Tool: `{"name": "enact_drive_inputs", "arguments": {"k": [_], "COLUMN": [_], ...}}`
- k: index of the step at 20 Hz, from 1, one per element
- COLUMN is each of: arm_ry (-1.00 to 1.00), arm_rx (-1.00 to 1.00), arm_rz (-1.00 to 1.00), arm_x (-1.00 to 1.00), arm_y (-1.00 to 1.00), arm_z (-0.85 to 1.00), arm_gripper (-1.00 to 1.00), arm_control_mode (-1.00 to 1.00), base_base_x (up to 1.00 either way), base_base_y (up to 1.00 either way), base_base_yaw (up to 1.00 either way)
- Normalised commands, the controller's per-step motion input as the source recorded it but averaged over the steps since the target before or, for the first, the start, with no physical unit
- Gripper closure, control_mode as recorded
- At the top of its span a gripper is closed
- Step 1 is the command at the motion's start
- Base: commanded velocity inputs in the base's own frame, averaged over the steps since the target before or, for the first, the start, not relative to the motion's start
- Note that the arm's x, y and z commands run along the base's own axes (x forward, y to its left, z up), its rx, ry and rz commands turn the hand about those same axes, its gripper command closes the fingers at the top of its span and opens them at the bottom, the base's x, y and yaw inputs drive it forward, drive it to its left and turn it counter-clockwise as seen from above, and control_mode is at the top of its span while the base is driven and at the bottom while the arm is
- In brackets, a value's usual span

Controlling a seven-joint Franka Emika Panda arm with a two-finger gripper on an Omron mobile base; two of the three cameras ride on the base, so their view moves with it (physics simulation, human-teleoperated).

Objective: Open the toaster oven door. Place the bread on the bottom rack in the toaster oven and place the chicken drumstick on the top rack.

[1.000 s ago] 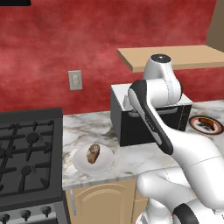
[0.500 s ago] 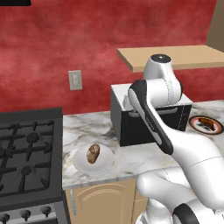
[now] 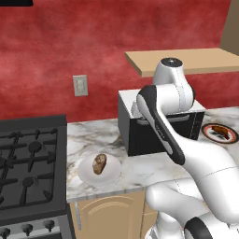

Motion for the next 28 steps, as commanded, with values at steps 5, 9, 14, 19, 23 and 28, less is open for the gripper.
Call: {"name": "enact_drive_inputs", "arguments": {"k": [5,9,14,19,23,28], "arm_ry": [0.00,0.00,0.00,0.00,0.00,0.00], "arm_rx": [0.00,0.00,0.00,0.00,0.00,0.00], "arm_rz": [0.00,0.00,0.00,0.00,0.00,0.00], "arm_x": [0.00,0.00,0.00,0.00,0.00,0.00], "arm_y": [0.00,0.00,0.00,0.00,0.00,0.00], "arm_z": [0.00,0.00,0.00,0.00,0.00,0.00], "arm_gripper": [-1.00,-1.00,-1.00,-1.00,-1.00,-1.00], "arm_control_mode": [1.00,1.00,1.00,1.00,1.00,1.00], "base_base_x": [-0.32,-0.39,-0.09,0.00,0.04,0.22], "base_base_y": [0.05,0.20,0.47,0.63,0.62,0.54], "base_base_yaw": [0.00,-0.04,-0.04,-0.04,-0.01,0.00]}}
